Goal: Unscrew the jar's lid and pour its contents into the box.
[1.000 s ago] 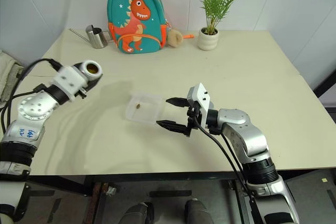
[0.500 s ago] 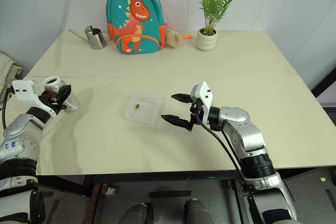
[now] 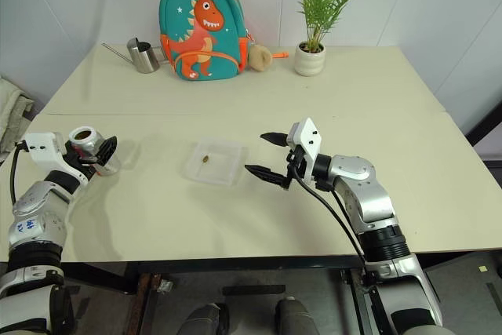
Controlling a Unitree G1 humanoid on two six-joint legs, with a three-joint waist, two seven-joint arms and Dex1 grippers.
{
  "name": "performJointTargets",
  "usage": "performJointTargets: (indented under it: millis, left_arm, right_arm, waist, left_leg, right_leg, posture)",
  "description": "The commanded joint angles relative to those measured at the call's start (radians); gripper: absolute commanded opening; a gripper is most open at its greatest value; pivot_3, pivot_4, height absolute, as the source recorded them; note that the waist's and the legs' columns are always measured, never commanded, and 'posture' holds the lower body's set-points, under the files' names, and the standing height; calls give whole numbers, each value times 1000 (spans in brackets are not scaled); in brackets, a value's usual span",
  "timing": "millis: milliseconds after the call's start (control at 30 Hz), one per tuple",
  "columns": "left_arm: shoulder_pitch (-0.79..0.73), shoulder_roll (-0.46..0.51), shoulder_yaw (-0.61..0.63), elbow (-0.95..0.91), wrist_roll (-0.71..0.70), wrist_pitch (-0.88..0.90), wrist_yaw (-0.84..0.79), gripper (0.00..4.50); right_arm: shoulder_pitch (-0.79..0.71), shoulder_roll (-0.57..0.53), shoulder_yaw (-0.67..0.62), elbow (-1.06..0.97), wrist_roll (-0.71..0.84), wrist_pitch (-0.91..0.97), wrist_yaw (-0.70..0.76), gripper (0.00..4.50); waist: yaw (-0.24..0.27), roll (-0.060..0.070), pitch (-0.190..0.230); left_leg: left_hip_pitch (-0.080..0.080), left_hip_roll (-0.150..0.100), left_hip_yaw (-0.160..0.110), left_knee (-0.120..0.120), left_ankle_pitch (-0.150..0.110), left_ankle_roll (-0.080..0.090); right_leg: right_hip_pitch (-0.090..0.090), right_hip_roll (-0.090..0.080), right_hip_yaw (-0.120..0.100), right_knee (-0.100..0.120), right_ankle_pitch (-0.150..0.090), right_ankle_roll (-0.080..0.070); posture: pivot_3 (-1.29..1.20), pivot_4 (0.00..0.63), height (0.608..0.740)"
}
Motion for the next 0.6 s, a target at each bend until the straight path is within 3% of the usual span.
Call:
performJointTargets:
  millis: [33, 300, 500, 600]
  left_arm:
    - [107, 66, 40, -133, -19, 36, -82, 4469]
    - [318, 178, 99, -267, -21, 158, -184, 4469]
    - [435, 255, 75, -281, 40, 87, -313, 4469]
    - [529, 281, 59, -458, 53, -25, -451, 4469]
  right_arm:
    - [-12, -18, -22, -42, 1, -28, 13, 4500]
    - [1, -60, -23, -85, 19, -8, 65, 4500]
    - [3, -75, -27, -85, 17, -17, 85, 4500]
    - [-17, -105, -60, -38, 13, -66, 112, 4500]
  waist:
    - [-7, 0, 0]
    - [-18, 0, 0]
    - [-21, 0, 0]
    - [-22, 0, 0]
  left_leg:
    - [0, 0, -1, -2, 0, 0]
    - [0, 0, -2, -7, 0, 0]
    - [1, 0, -2, -11, 0, 0]
    - [0, 1, -4, -13, 0, -1]
  right_leg:
    - [0, 0, 1, -1, 0, 0]
    - [-2, -2, 0, -4, -1, -1]
    - [-2, -4, 0, -5, -2, -4]
    - [-2, -6, 1, -8, -3, -6]
  posture:
    - [0, 150, 740]
    - [0, 150, 740]
    - [0, 150, 740]
    - [0, 150, 740]
